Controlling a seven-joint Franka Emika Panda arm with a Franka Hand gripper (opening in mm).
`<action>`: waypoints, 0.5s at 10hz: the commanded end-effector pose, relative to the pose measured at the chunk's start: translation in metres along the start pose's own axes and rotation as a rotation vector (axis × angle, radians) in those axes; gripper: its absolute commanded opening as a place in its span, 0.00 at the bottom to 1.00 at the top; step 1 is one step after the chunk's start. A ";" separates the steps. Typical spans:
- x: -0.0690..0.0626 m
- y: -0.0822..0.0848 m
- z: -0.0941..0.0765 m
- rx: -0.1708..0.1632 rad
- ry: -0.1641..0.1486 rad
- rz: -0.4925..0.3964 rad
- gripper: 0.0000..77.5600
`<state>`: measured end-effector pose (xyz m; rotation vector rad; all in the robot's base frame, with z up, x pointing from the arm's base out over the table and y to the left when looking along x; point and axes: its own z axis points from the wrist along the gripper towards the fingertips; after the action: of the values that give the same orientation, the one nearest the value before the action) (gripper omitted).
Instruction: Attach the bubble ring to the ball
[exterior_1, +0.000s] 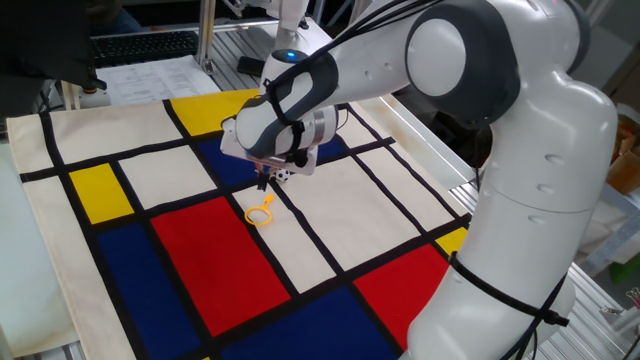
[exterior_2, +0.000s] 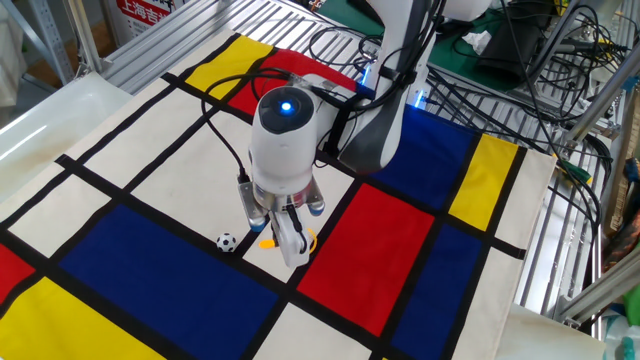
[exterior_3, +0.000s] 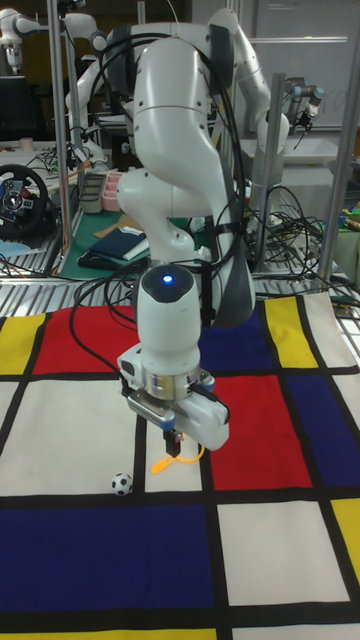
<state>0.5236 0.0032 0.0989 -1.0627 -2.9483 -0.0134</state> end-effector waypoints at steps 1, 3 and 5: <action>-0.001 0.000 -0.001 0.027 0.013 0.068 0.00; 0.001 -0.004 0.003 0.021 0.014 0.053 0.00; 0.001 -0.010 0.008 0.016 0.003 0.055 0.00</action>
<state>0.5208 0.0015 0.0960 -1.1527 -2.8879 0.0189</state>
